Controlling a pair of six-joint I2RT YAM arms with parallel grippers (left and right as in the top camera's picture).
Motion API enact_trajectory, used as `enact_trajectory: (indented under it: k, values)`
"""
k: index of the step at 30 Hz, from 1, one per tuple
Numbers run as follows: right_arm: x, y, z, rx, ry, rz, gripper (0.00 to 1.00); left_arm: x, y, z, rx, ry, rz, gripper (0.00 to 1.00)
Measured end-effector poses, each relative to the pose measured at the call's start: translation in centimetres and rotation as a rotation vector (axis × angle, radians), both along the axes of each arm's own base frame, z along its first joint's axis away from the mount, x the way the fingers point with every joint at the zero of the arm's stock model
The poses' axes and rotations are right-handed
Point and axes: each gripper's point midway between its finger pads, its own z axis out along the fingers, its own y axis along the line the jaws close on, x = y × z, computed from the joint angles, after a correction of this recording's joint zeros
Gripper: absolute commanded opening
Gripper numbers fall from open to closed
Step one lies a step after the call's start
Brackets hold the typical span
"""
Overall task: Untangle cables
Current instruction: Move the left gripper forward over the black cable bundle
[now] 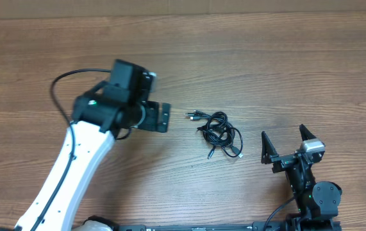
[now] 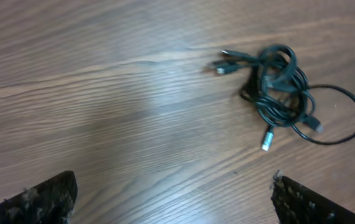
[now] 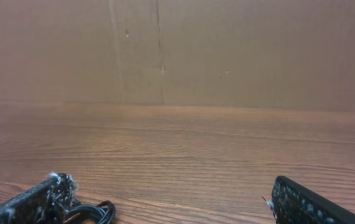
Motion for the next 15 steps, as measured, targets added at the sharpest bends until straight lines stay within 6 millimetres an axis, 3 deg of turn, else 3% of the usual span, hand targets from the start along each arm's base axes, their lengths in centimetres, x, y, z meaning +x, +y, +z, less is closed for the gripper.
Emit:
enact_trajectory:
  k: [8, 15]
  values:
    - [0.0, 0.0, 0.0, 0.0, 0.0, 0.0, 1.0, -0.2, -6.8, -2.3, -0.008, 0.003, -0.168, 1.0]
    - [0.0, 0.0, 0.0, 0.0, 0.0, -0.001, 1.0, -0.5, -10.9, -4.7, -0.018, 0.027, -0.226, 1.0]
